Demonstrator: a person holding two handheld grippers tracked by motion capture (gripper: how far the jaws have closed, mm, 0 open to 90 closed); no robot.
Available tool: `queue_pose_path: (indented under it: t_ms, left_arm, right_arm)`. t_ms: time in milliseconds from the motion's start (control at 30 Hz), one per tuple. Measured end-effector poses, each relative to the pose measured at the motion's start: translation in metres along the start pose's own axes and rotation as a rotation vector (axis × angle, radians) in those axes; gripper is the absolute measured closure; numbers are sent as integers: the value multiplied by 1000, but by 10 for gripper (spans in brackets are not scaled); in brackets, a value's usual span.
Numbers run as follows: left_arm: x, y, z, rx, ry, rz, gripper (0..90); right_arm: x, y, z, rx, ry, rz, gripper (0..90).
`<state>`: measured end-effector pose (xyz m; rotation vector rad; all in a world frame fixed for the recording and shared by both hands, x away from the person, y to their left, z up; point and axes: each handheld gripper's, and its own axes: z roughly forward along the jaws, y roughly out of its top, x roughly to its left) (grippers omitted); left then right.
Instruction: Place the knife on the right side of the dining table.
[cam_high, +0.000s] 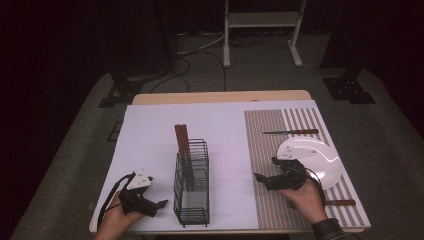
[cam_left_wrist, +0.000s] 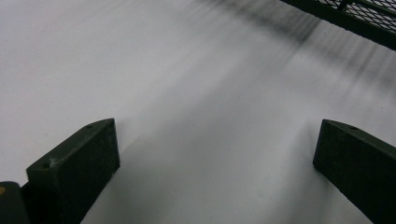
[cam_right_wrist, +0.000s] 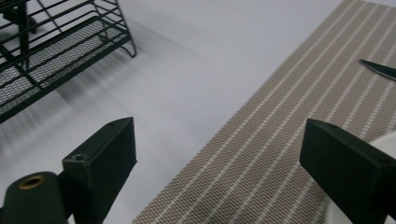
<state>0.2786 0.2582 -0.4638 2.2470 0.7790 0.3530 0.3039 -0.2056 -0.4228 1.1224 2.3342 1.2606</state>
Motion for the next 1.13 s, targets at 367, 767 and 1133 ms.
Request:
queue_pose_path:
  t_ms: [367, 767, 1133]
  left_arm:
    - [0, 0, 0, 1, 0, 0, 0]
    - [0, 0, 0, 1, 0, 1, 0]
    - [0, 0, 0, 0, 0, 0, 0]
  right_arm:
    - [30, 1, 21, 36, 95, -85, 93]
    - [66, -5, 48, 119, 168, -218, 92]
    - [78, -14, 63, 180, 173, -278, 87]
